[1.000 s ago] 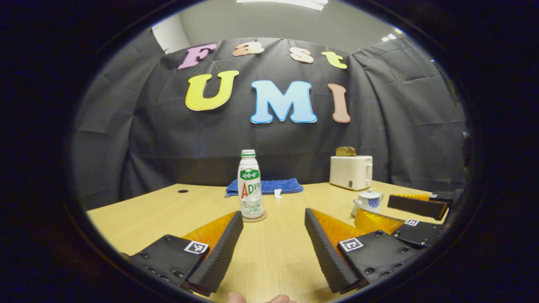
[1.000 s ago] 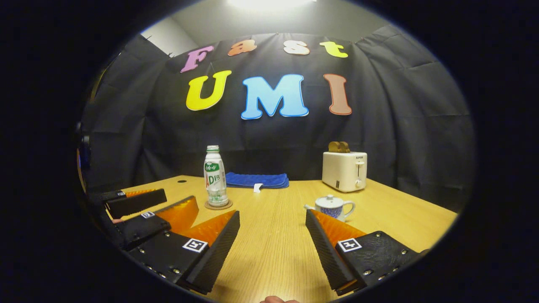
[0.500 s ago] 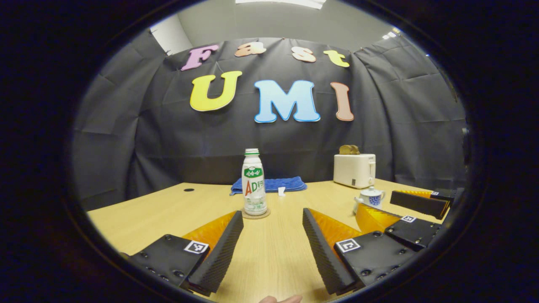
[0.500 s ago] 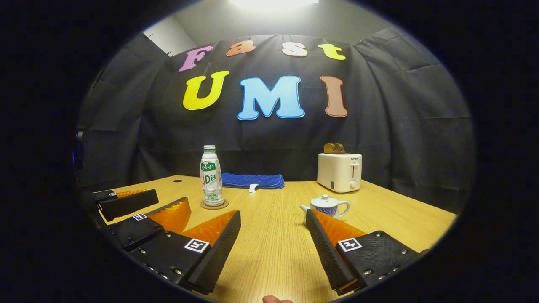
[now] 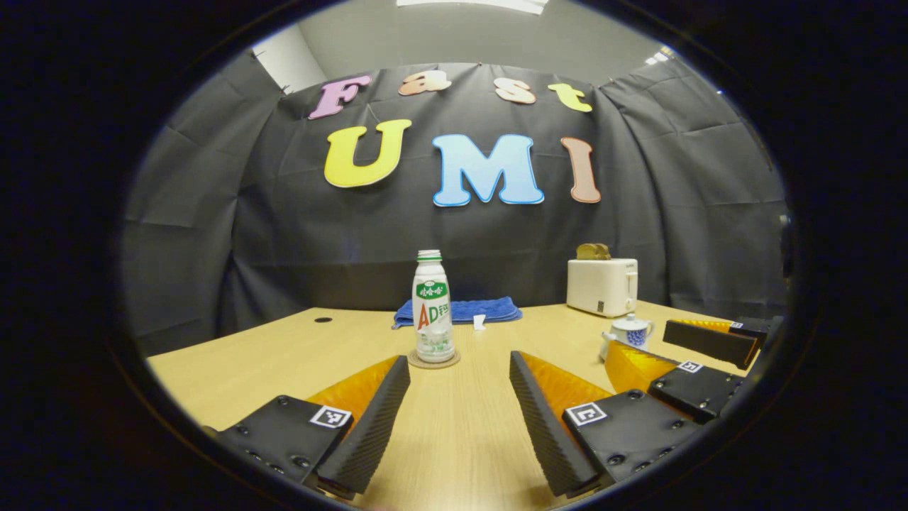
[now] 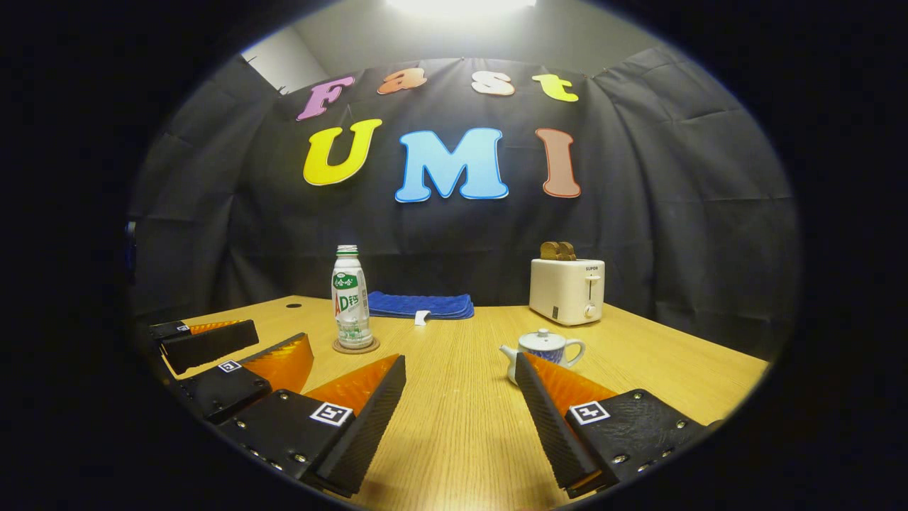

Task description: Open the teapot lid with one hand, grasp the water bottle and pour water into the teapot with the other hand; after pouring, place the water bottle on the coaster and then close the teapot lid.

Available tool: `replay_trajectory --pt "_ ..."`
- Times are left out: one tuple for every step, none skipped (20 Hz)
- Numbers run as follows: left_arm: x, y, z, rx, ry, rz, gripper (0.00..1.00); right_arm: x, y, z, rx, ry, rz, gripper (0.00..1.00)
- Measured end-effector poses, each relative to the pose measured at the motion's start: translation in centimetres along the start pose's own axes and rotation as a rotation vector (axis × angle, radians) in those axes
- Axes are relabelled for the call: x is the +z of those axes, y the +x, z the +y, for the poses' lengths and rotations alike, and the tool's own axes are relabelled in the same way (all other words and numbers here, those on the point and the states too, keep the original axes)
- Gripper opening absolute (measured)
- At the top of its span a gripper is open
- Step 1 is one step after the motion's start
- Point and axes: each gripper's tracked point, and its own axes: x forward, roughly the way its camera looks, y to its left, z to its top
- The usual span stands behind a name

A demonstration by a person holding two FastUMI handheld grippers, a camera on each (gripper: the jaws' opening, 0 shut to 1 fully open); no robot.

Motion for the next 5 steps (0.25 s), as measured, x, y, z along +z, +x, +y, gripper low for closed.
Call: replay_trajectory --pt "-0.09 0.00 -0.04 0.000 0.000 0.001 0.98 -0.02 -0.02 0.01 0.000 0.000 0.000 0.95" --pt "-0.15 0.02 -0.08 0.000 0.000 0.001 0.98 0.01 -0.06 0.00 0.000 0.000 -0.001 0.95" --pt "-0.05 -0.07 -0.04 0.000 0.000 0.000 0.98 -0.07 -0.04 0.00 0.000 -0.001 0.000 0.95" --pt "-0.07 -0.08 -0.02 0.001 0.000 0.000 0.98 -0.04 -0.07 0.00 0.000 0.000 0.000 0.95" --pt "-0.13 -0.09 -0.12 0.001 0.000 0.001 0.98 -0.02 -0.07 0.04 0.000 0.000 -0.001 0.95"
